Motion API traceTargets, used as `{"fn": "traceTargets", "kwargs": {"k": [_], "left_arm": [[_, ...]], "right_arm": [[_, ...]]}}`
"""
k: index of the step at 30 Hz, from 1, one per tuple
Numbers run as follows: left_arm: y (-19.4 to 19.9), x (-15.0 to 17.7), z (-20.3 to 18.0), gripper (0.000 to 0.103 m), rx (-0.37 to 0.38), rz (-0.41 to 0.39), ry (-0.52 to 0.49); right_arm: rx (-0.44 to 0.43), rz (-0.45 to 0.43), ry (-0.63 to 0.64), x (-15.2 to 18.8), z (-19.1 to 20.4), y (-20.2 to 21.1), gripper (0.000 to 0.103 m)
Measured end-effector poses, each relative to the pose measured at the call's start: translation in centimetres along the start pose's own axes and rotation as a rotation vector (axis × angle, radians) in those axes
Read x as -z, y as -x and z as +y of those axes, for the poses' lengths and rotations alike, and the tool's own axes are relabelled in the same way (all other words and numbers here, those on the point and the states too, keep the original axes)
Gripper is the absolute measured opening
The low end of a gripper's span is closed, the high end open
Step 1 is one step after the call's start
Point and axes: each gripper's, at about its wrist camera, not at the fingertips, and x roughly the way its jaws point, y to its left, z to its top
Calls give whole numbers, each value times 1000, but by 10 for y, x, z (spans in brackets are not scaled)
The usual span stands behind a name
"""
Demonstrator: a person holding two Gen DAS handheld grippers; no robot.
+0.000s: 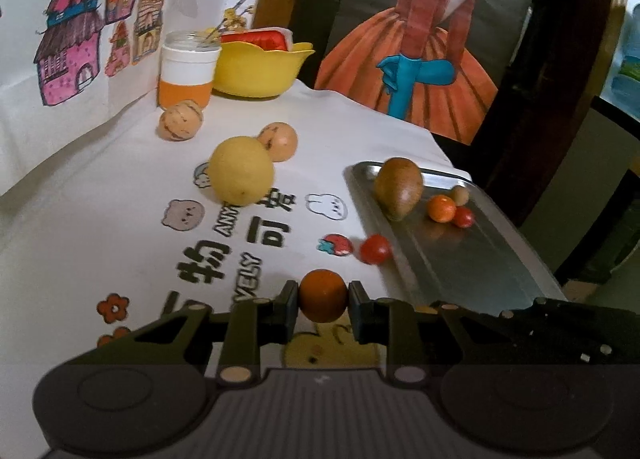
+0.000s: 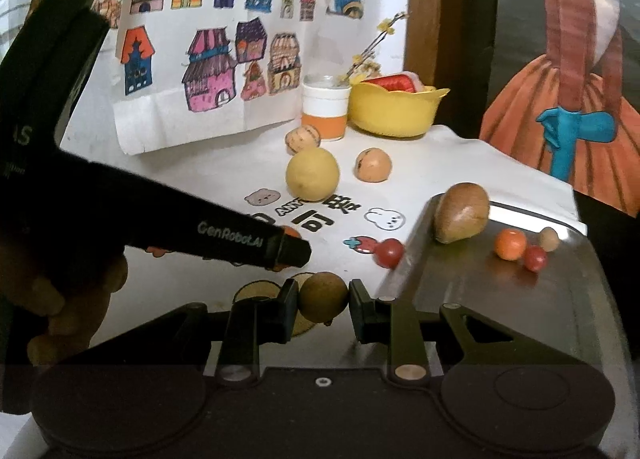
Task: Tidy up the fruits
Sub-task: 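Carry the tangerine in left tool while right tool carries the brown fruit over the tray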
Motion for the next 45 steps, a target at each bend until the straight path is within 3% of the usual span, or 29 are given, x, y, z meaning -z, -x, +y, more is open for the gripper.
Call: {"fn": "traceTargets", "kwargs": {"k": [13,25,34,45], "left_arm": [[9,2,-59,29,47,-20,-65],[-15,-11,-106,29,96,-16,-95],[-52,-21,-122,29,108,-3,-95],[-97,-40,-113,29,76,-7,-108]], "right_arm": [[133,-63,-105,18,-51,53,29],[235,-93,-220,37,-113,73,29],[259,-88,-223,45,-143,63,29],[211,-92,-151,17,-183,21,29]]}}
